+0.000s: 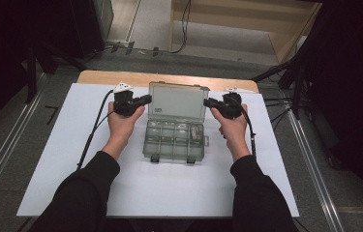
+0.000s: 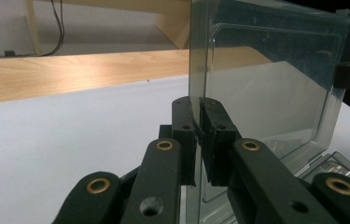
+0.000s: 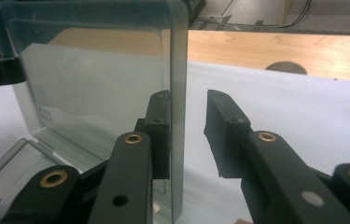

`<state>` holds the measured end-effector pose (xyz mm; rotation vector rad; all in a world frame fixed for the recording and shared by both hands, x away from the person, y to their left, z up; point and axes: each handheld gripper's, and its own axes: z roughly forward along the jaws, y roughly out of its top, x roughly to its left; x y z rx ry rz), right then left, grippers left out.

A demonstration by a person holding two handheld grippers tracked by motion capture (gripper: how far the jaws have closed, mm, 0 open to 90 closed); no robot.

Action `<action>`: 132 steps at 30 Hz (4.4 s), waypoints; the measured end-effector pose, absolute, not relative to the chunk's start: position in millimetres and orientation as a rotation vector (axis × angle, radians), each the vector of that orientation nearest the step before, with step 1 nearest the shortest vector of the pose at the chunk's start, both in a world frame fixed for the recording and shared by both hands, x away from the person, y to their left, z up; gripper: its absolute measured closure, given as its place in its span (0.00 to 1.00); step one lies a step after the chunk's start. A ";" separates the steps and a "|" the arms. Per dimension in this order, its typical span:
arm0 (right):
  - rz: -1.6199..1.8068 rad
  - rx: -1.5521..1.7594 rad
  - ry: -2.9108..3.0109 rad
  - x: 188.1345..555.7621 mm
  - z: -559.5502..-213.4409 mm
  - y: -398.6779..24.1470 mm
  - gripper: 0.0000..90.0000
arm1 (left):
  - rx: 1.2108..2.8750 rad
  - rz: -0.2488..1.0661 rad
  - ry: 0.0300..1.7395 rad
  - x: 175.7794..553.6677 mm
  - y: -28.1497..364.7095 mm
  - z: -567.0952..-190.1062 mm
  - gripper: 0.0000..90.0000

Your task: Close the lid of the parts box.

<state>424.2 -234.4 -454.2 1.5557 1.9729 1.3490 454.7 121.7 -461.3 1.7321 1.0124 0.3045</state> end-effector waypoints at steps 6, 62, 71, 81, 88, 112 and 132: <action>1.355 1.530 1.968 428.0 -446.2 -232.4 0.88 | 1.729 0.321 0.997 451.8 121.4 -461.1 0.93; 1.478 1.224 1.909 367.5 -450.4 -241.4 0.68 | 1.695 0.003 0.909 462.7 141.3 -439.4 0.99; 1.512 1.291 1.891 352.2 -454.2 -265.3 0.79 | 1.701 -0.008 0.864 453.5 141.6 -437.8 0.99; 1.485 1.350 1.889 348.4 -448.1 -251.2 0.94 | 1.713 -0.002 0.836 435.8 143.9 -434.9 0.99; 1.479 1.332 1.898 343.5 -445.0 -245.2 0.97 | 1.729 0.031 0.817 419.1 145.4 -433.6 0.99; 1.461 1.233 1.943 291.6 -459.9 -225.7 0.98 | 1.738 0.080 0.783 344.0 155.8 -460.6 0.99; 1.395 1.278 1.963 270.2 -491.6 -209.0 0.98 | 1.766 0.132 0.816 318.7 155.2 -492.1 0.99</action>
